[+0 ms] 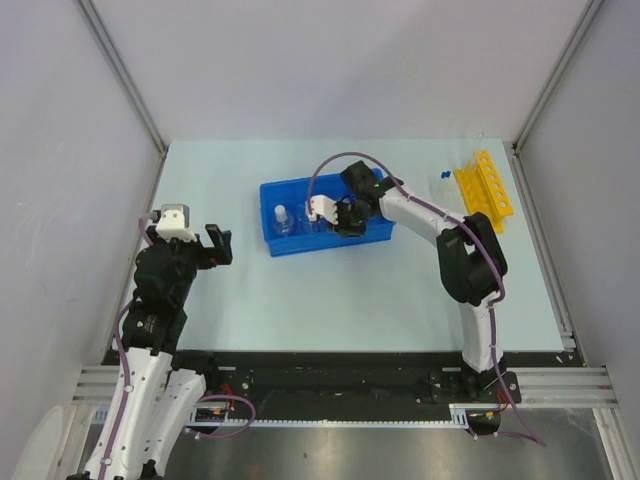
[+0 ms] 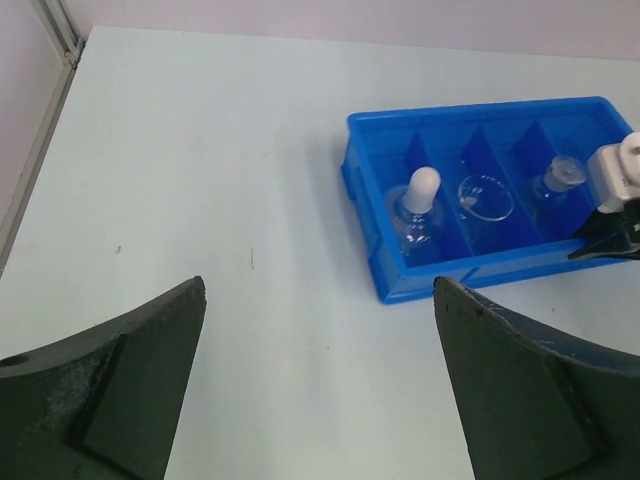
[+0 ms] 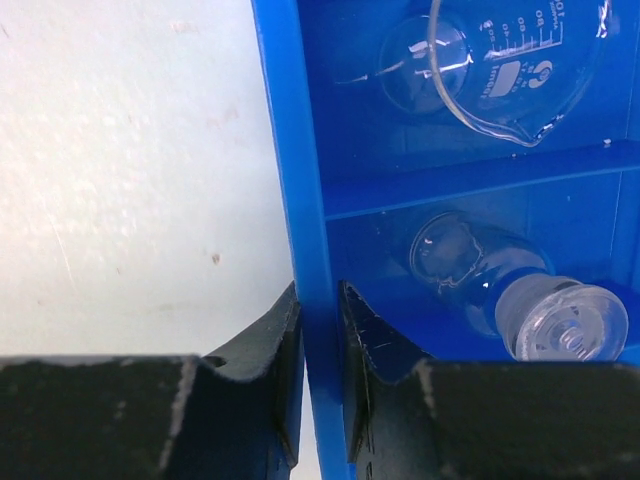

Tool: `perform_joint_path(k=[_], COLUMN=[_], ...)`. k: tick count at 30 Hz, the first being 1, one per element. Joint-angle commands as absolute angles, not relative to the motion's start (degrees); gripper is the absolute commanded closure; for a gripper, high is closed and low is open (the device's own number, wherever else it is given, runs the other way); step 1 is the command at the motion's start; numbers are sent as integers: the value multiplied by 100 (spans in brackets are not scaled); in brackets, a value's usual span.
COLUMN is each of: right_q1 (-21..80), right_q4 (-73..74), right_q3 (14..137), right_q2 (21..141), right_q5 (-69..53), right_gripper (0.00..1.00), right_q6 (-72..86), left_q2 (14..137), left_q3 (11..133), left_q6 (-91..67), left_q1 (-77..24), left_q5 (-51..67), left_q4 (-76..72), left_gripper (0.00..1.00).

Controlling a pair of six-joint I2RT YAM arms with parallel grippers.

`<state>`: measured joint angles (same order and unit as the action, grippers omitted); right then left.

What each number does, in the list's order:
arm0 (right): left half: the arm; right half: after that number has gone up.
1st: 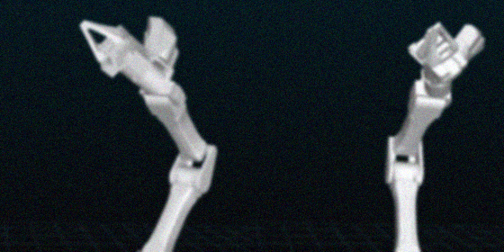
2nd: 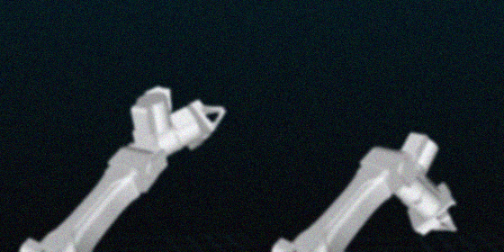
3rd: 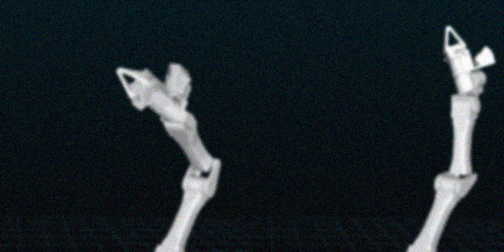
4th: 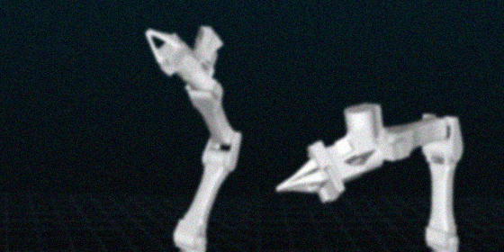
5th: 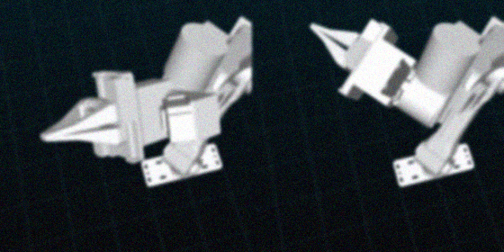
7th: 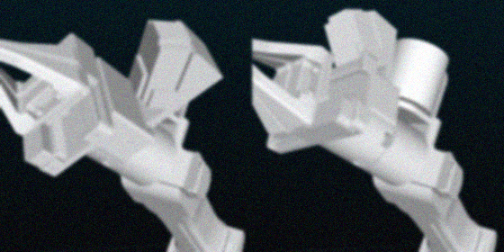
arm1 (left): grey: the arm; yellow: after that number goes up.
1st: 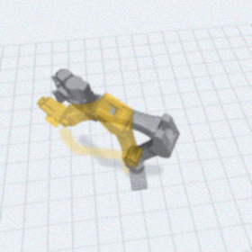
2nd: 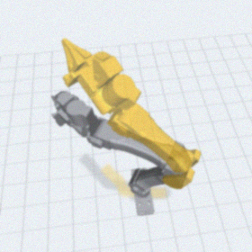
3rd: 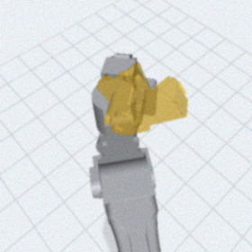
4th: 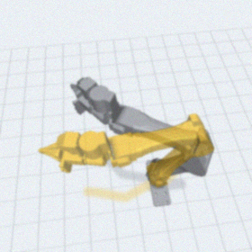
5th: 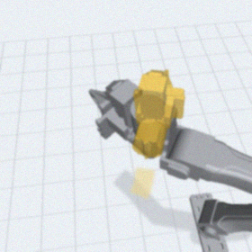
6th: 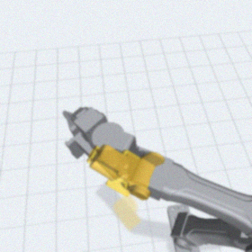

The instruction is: Organize the chemistry lab equipment

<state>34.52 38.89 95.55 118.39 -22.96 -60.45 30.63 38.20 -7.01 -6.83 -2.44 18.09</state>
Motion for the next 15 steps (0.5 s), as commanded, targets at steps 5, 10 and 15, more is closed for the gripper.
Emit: perform_joint_path(k=[5, 10, 15], right_q1=[2813, 2575, 2373], right_q4=[3876, 3823, 3850], right_q3=[9106, 8939, 8877], right_q2=[11145, 11039, 11004], right_q5=[-1977, -1934, -1942], right_gripper=[86, 86, 86], right_q6=[-5607, -5739, -5958], left_q2=[3041, 3050, 3059], left_q3=[3788, 3779, 3779], left_q6=[-563, -563, -563], left_q1=[-642, -642, -642], left_q5=[-123, -123, -106], left_q4=[1635, 1643, 1644], left_gripper=[0, 0, 0])
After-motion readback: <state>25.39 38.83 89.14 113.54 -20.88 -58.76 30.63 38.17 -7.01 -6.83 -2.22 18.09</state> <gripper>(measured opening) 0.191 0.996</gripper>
